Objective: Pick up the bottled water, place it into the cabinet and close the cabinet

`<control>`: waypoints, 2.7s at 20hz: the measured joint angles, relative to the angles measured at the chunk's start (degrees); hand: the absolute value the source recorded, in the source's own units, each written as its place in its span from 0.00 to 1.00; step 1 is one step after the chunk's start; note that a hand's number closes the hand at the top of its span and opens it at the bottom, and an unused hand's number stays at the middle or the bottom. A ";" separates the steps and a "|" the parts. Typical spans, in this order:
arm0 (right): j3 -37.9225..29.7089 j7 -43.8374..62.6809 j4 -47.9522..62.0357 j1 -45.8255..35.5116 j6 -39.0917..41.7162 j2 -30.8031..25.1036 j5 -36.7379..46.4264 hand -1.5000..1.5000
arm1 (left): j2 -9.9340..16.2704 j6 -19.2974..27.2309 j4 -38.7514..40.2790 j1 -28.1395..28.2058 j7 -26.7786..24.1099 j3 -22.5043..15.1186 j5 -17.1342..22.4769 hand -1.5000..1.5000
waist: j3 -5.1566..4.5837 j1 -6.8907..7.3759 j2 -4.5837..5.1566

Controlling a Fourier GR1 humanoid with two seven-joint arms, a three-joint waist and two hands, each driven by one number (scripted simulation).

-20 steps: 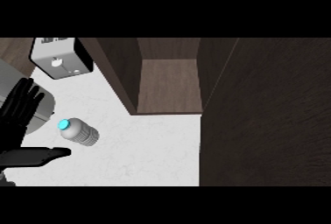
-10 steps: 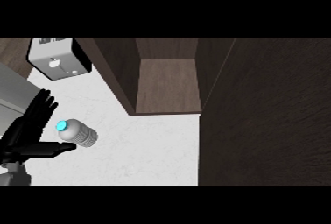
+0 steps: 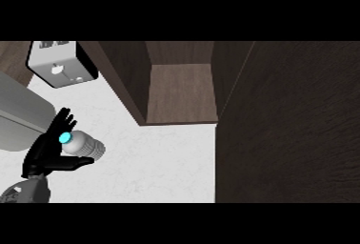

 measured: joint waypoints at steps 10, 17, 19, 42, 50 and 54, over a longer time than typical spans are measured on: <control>1.01 -3.76 -0.04 3.23 0.13 -1.68 0.91 0.00 | 0.46 -4.26 22.11 -6.37 -17.07 -0.24 -4.15 1.00 | -0.06 -0.28 0.17; 1.27 -5.82 0.03 4.57 -0.12 -2.52 1.25 0.00 | 1.14 -3.83 31.83 -9.83 -27.77 -0.07 -6.78 1.00 | 0.01 -0.34 0.24; 1.55 -6.41 0.08 4.66 -0.04 -2.74 1.34 0.00 | 1.34 -1.67 33.37 -10.55 -31.02 -0.63 -8.43 1.00 | 0.06 -0.41 0.23; 2.46 -10.68 0.38 8.85 -1.71 -4.99 1.91 0.00 | -11.95 12.65 27.23 -8.70 -45.06 -9.66 -9.15 1.00 | 0.63 1.08 -0.71; 1.96 -11.31 0.27 9.81 -1.88 -5.64 1.75 0.00 | -14.56 18.56 17.43 -10.64 -33.82 -22.65 2.40 1.00 | 0.23 1.01 -0.56; 1.95 -11.08 0.11 9.44 -2.32 -5.77 1.68 0.00 | -14.87 25.26 11.57 -12.64 -26.28 -30.33 7.82 1.00 | 0.17 0.79 -0.44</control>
